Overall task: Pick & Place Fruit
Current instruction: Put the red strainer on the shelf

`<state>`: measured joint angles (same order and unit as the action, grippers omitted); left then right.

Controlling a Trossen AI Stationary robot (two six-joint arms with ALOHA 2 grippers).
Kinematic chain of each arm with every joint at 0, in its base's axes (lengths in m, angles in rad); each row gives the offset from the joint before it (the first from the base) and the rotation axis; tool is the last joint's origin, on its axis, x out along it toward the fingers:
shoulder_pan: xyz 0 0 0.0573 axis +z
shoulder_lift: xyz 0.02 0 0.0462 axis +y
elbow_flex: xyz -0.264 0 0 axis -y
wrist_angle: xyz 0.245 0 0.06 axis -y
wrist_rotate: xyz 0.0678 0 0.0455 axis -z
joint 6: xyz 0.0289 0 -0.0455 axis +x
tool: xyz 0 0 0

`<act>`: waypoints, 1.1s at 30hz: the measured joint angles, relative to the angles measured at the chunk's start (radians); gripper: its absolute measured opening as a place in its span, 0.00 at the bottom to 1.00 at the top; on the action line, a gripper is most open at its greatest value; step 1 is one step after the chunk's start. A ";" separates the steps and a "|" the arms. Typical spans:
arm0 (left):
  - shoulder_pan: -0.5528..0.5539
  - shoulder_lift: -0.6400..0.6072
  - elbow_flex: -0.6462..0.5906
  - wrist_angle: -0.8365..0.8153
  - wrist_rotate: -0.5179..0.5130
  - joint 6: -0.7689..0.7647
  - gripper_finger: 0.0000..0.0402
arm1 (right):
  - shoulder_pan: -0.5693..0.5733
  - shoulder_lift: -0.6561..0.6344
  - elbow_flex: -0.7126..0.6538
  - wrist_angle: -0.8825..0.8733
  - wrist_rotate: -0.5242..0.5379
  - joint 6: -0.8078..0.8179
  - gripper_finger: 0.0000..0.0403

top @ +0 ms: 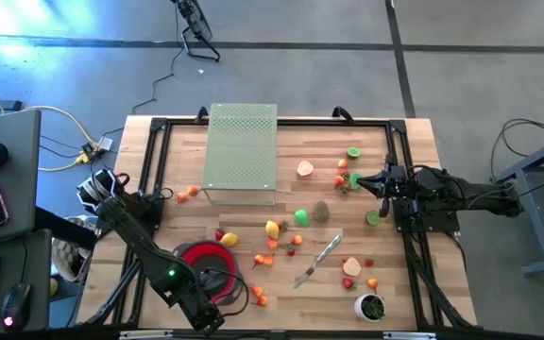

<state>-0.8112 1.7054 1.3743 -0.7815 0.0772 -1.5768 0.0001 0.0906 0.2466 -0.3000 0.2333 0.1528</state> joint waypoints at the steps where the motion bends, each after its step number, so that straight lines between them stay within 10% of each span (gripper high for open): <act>1: 0.000 0.000 0.000 0.005 0.000 0.000 0.66 | 0.000 0.000 0.000 0.000 0.000 0.000 0.02; 33: 0.000 0.029 -0.001 0.061 -0.046 -0.075 0.68 | 0.000 0.000 0.000 0.002 0.000 0.000 0.02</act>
<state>-0.8116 1.7348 1.3735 -0.7206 0.0309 -1.6521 0.0002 0.0906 0.2466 -0.2985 0.2333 0.1528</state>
